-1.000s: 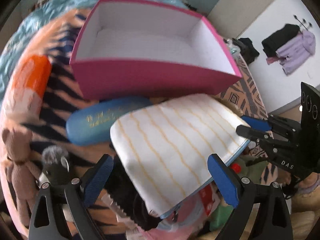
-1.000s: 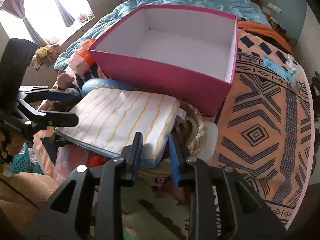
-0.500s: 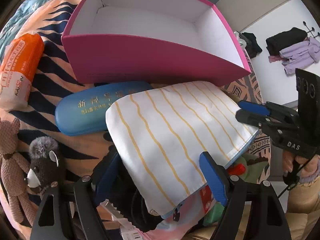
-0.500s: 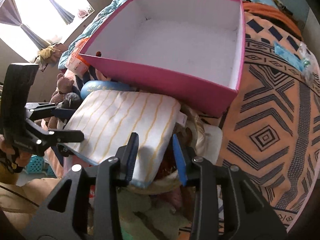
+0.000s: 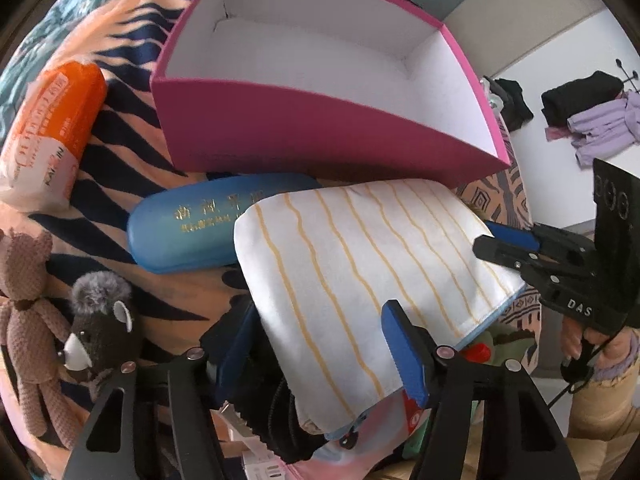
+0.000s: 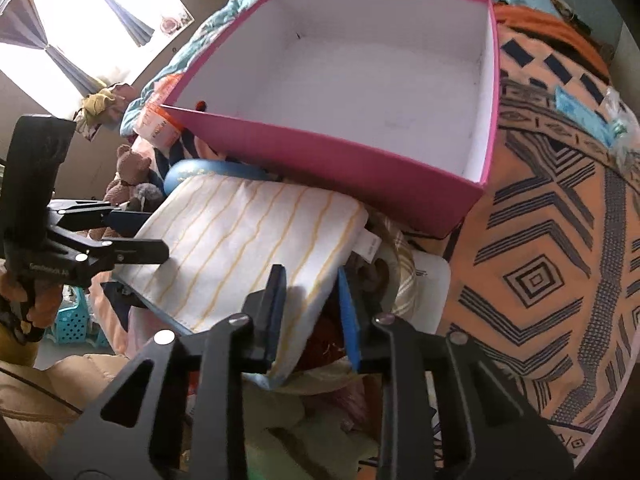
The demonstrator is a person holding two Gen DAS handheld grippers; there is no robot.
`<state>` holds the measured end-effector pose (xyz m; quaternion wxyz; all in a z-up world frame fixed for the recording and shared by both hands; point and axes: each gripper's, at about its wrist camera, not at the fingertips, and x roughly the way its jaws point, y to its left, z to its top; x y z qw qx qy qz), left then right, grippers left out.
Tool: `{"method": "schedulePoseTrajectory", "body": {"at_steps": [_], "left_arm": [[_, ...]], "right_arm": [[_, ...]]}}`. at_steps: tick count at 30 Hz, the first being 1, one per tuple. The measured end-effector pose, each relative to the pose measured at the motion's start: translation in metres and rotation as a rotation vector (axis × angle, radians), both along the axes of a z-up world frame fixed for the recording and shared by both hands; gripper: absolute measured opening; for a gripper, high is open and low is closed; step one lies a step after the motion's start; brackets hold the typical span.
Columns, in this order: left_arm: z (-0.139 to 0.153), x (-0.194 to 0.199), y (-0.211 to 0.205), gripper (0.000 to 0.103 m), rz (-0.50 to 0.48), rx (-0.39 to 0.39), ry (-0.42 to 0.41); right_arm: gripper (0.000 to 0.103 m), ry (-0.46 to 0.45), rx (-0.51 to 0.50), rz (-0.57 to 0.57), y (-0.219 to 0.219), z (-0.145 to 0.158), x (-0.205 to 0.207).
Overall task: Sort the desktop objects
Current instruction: 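Close the right gripper on the striped pouch edge and lift it, then carry the striped pouch with the right gripper over the pink box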
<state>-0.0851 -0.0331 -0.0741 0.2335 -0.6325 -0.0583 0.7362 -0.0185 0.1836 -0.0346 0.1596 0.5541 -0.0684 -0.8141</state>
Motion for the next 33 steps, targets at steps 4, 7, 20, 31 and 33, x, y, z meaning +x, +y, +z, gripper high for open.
{"method": "schedulePoseTrajectory", "body": {"at_steps": [4,7,20,31,33], "left_arm": [[0.013,0.005,0.002,0.064,-0.002,-0.020,0.047],[0.024,0.006,0.000,0.064,0.002,-0.014,0.080],[0.060,0.004,-0.001,0.064,0.010,-0.023,0.171],[0.090,-0.004,-0.008,0.064,0.007,0.001,0.244],[0.094,-0.006,-0.009,0.064,0.010,0.004,0.253]], "right_arm": [[0.027,0.054,0.013,-0.009,-0.004,0.012,0.012],[0.027,0.080,0.010,-0.022,-0.005,0.017,0.020],[0.027,0.191,-0.009,-0.031,-0.010,0.056,0.029],[0.027,0.281,0.005,-0.031,-0.010,0.085,0.023],[0.027,0.292,0.007,-0.028,-0.009,0.088,0.021]]}}
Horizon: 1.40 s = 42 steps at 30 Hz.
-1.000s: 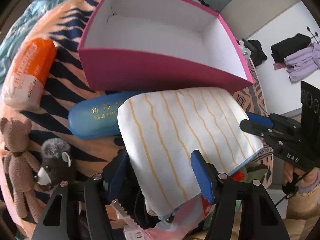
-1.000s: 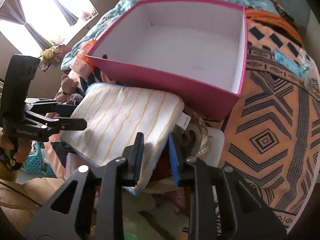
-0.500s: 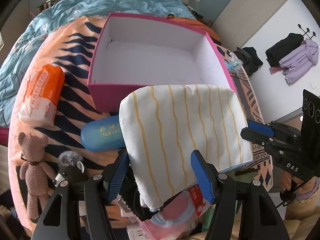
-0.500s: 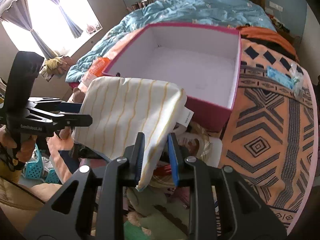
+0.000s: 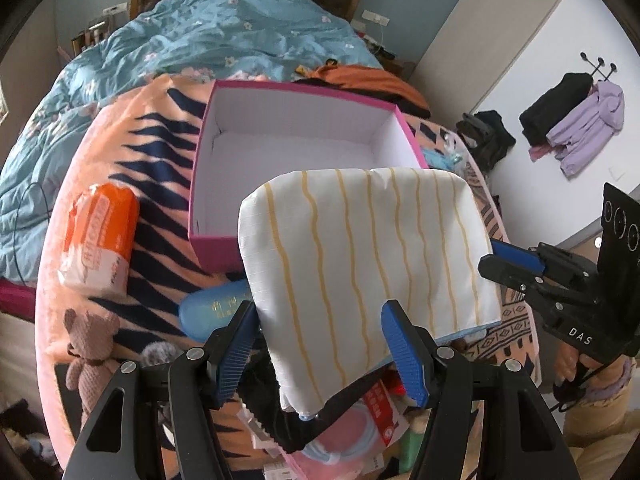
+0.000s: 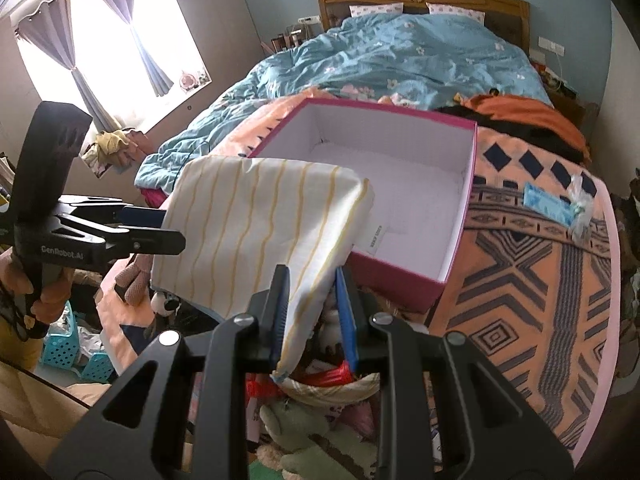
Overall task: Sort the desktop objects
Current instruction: 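Carry the striped pouch with the right gripper over the pink box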
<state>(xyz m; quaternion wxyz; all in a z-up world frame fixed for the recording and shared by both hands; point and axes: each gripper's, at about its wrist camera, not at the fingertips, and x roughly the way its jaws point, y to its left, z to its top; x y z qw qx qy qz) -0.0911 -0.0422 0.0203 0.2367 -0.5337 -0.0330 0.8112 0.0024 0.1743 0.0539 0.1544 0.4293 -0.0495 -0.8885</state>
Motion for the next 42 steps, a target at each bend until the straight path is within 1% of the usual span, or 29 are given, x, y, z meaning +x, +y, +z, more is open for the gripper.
{"method": "schedulePoseTrajectory", "body": {"at_steps": [10,18,25,34,42], "left_arm": [[0.010,-0.017,0.005,0.064,-0.001,-0.010,0.039],[0.018,-0.039,0.011,0.064,0.000,-0.037,0.079],[0.020,-0.056,0.017,0.064,-0.004,-0.067,0.097],[0.016,-0.079,0.023,0.064,0.003,-0.100,0.114],[0.009,-0.098,0.026,0.064,0.013,-0.119,0.118]], "right_arm": [[0.027,0.054,0.024,0.005,0.004,0.016,-0.016],[0.027,0.075,0.035,0.006,0.008,0.021,-0.037],[0.027,0.089,0.042,0.003,0.010,0.024,-0.052],[0.027,0.073,0.049,-0.001,0.013,0.016,-0.076],[0.027,0.041,0.037,-0.011,0.016,0.002,-0.096]]}}
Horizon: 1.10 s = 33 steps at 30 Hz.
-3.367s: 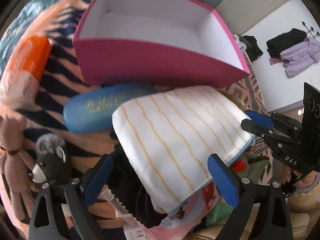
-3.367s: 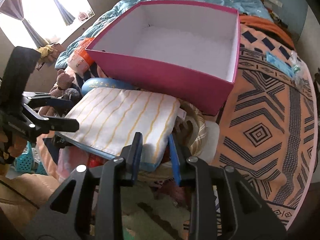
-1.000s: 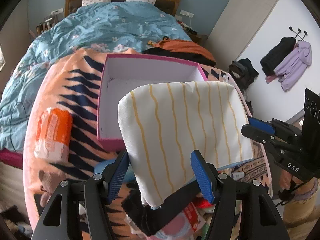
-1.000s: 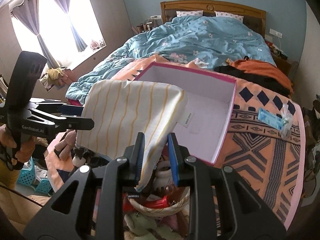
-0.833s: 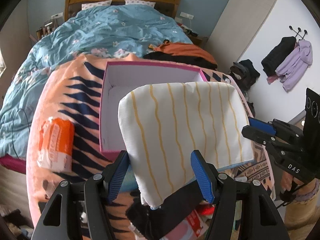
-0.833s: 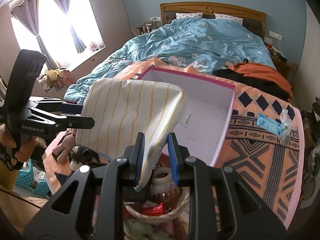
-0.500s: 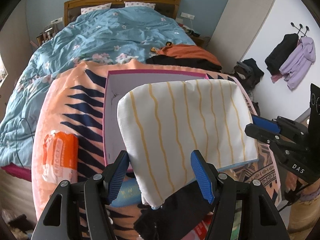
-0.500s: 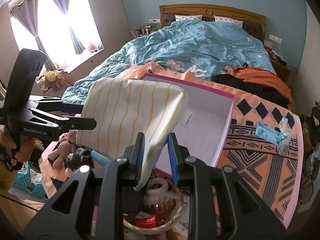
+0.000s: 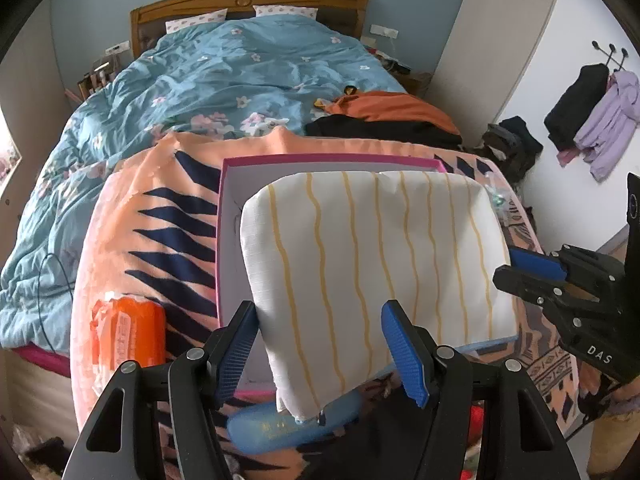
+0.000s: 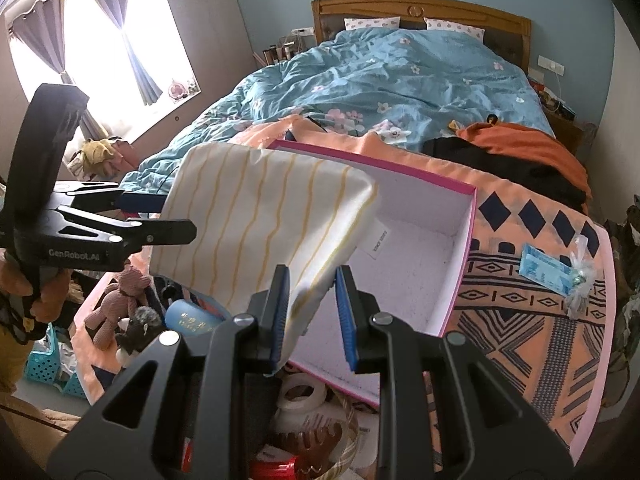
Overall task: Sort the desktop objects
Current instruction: 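Carry the striped pouch with the right gripper over the pink box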
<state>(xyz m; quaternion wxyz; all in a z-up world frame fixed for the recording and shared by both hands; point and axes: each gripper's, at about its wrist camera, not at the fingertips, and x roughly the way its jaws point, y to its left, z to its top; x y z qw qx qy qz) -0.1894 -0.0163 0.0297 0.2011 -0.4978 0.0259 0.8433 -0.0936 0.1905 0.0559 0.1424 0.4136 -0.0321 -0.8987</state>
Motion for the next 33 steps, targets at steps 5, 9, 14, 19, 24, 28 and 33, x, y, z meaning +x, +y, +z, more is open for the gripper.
{"method": "schedulePoseTrajectory", "body": {"at_steps": [5,9,14,19,24,28,33], "left_arm": [[-0.005,-0.012,0.002,0.064,0.004,-0.006,-0.005],[-0.010,-0.020,0.004,0.064,0.009,-0.012,-0.008],[-0.020,-0.033,0.007,0.064,0.010,-0.029,-0.011],[-0.031,-0.042,0.009,0.064,0.015,-0.047,-0.021],[-0.041,-0.052,0.011,0.064,0.024,-0.061,-0.030],[-0.049,-0.058,0.013,0.064,0.029,-0.068,-0.041],[-0.058,-0.065,0.017,0.064,0.034,-0.083,-0.051]], "right_arm": [[0.027,-0.008,0.001,-0.009,0.001,-0.006,-0.011],[0.027,-0.016,0.005,-0.016,0.002,-0.011,-0.020],[0.027,-0.028,0.009,-0.021,0.003,-0.018,-0.030],[0.027,-0.047,0.013,-0.026,0.004,-0.027,-0.041],[0.027,-0.064,0.020,-0.031,0.004,-0.036,-0.052],[0.027,-0.080,0.019,-0.038,0.006,-0.043,-0.060],[0.027,-0.100,0.018,-0.048,0.009,-0.052,-0.070]]}}
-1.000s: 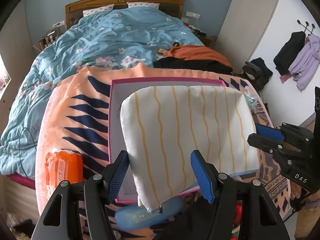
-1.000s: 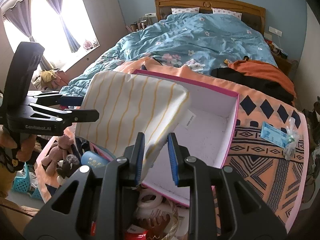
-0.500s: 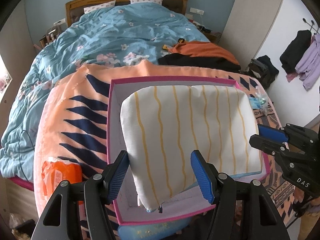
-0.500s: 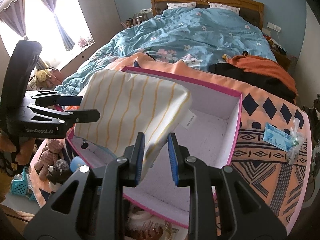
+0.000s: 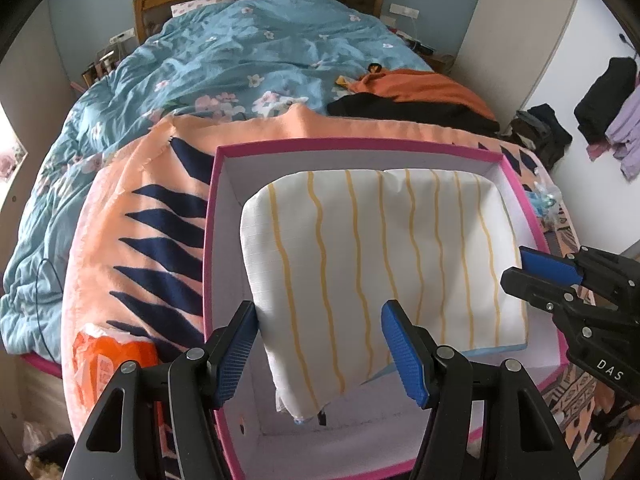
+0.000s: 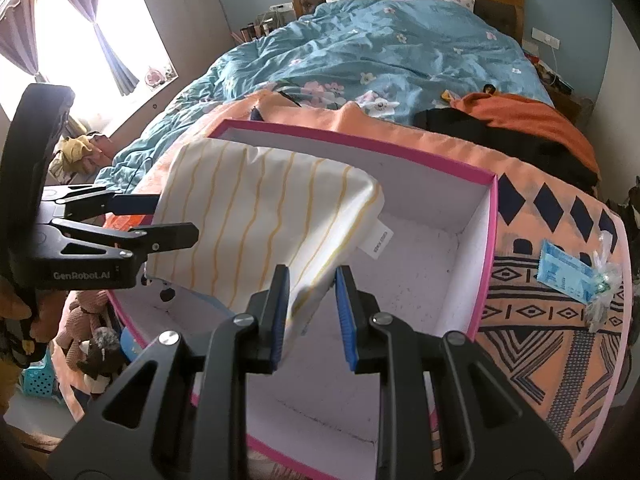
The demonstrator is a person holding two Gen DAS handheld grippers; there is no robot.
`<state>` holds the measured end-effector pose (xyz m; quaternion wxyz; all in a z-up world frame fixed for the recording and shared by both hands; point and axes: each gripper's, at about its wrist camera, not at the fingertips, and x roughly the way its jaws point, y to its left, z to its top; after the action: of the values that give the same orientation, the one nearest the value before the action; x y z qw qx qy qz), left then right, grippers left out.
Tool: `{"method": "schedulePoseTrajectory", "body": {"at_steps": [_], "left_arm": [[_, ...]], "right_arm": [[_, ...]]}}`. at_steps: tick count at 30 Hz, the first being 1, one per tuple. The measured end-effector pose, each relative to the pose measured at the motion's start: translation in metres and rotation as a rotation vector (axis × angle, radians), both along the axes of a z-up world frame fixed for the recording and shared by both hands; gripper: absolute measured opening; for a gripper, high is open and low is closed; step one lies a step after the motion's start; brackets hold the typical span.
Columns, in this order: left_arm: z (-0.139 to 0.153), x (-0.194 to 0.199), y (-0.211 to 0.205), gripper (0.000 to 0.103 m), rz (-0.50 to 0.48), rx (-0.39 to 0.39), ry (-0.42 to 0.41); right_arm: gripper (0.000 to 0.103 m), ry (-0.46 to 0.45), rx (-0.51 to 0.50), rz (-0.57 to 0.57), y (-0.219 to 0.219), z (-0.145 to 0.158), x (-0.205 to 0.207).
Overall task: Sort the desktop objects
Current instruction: 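Carry the striped pouch with the right gripper over the pink box, then lower the pouch into the pink box and open the right gripper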
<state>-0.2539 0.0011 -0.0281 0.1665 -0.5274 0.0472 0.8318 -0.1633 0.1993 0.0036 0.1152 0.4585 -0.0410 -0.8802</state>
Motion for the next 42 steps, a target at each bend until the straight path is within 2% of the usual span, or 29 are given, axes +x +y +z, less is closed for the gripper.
{"method": "schedulePoseTrajectory", "body": {"at_steps": [20,42], "left_arm": [[-0.032,-0.024,0.008,0.064,0.039,-0.068,-0.044],[-0.044,-0.042,0.028,0.064,0.028,-0.210,0.015]], "right_arm": [[0.027,-0.072,0.008,-0.028,0.001,-0.027,-0.032],[0.027,-0.199,0.050,-0.062,-0.001,-0.058,-0.068]]}}
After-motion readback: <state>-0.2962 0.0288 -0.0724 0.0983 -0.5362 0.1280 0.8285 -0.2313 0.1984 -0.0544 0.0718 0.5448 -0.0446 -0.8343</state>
